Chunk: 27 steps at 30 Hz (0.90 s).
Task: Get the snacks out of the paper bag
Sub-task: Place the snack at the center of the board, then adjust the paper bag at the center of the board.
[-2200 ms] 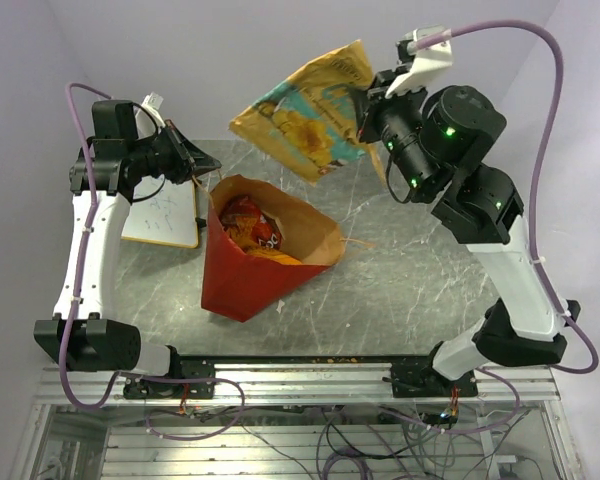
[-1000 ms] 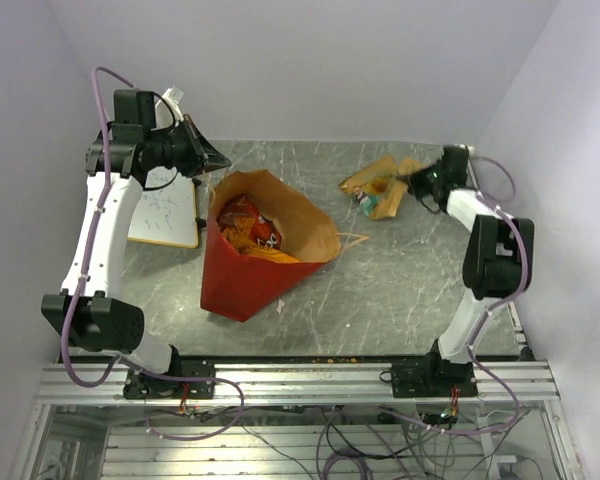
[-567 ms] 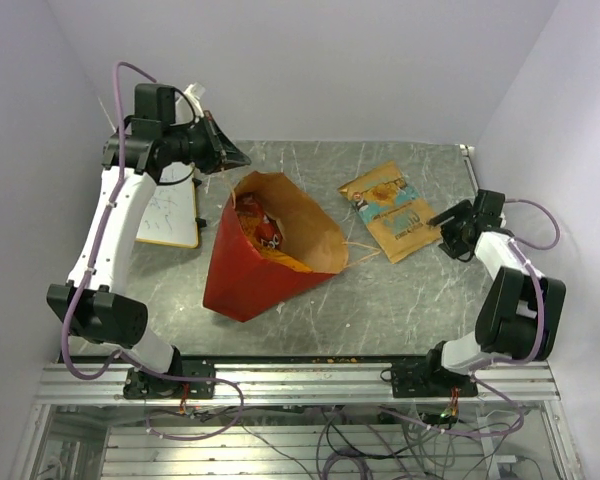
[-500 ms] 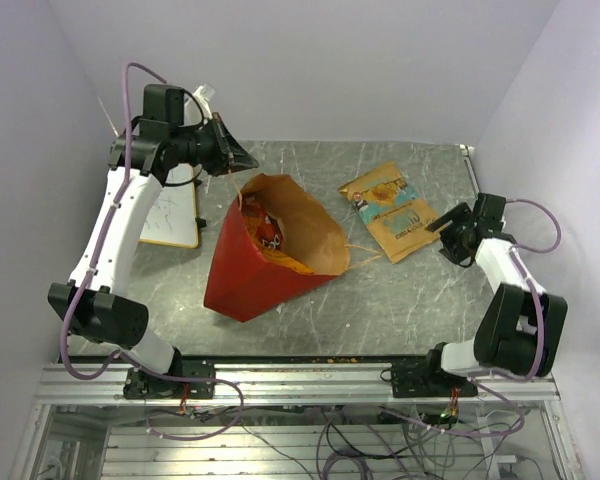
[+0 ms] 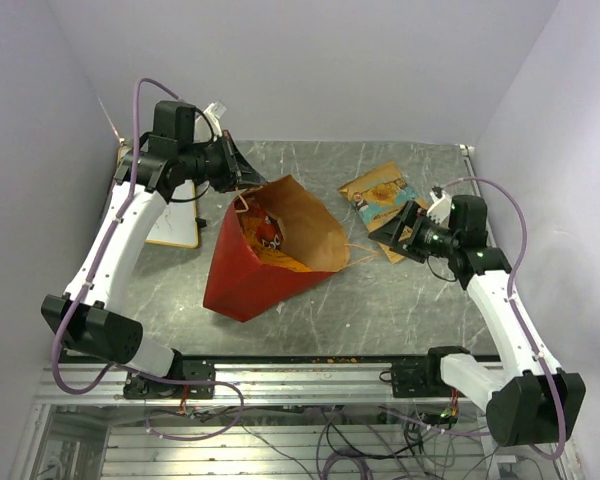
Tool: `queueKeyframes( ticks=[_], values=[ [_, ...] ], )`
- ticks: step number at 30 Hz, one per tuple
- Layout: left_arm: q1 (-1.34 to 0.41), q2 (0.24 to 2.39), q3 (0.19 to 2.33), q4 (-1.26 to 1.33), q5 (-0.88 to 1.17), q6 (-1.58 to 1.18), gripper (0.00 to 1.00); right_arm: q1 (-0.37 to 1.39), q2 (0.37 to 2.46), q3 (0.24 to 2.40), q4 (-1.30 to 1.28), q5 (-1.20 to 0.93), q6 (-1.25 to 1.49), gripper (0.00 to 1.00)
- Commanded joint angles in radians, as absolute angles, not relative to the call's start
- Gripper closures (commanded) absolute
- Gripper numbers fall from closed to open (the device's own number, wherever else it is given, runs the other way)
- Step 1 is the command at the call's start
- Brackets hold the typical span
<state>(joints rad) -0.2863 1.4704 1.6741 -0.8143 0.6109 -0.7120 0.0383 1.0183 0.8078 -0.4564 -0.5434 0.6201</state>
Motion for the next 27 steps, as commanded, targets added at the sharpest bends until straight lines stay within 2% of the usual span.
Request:
queueKeyframes(
  ticks=[1, 4, 6, 11, 15, 18, 21, 24, 27],
  values=[
    [-0.300, 1.455, 1.679, -0.816, 0.629, -0.688, 0.93, 0.099, 1.066, 0.855, -0.476, -0.698, 0.570, 0.13],
    [-0.303, 1.459, 1.696, -0.817, 0.638, -0.695, 0.93, 0.140, 1.134, 0.876, -0.500, -0.697, 0.526, 0.13],
    [-0.305, 1.466, 1.713, -0.825, 0.641, -0.695, 0.93, 0.159, 1.192, 0.906, -0.517, -0.691, 0.510, 0.17],
    [-0.307, 1.480, 1.745, -0.804, 0.652, -0.720, 0.93, 0.202, 1.260, 0.924, -0.554, -0.699, 0.524, 0.45],
    [-0.308, 1.508, 1.789, -0.828, 0.651, -0.707, 0.93, 0.258, 1.242, 0.902, -0.582, -0.705, 0.523, 0.77],
    [-0.310, 1.517, 1.805, -0.833, 0.656, -0.703, 0.93, 0.336, 1.222, 0.906, -0.596, -0.680, 0.535, 0.89],
    [-0.315, 1.512, 1.801, -0.822, 0.662, -0.705, 0.93, 0.450, 1.183, 0.874, -0.532, -0.644, 0.616, 0.96],
    [-0.323, 1.489, 1.743, -0.815, 0.674, -0.710, 0.93, 0.637, 1.145, 0.813, -0.383, -0.565, 0.746, 0.97],
    [-0.324, 1.443, 1.660, -0.788, 0.698, -0.746, 0.93, 0.845, 1.150, 0.793, -0.263, -0.399, 0.839, 0.97]
  ],
)
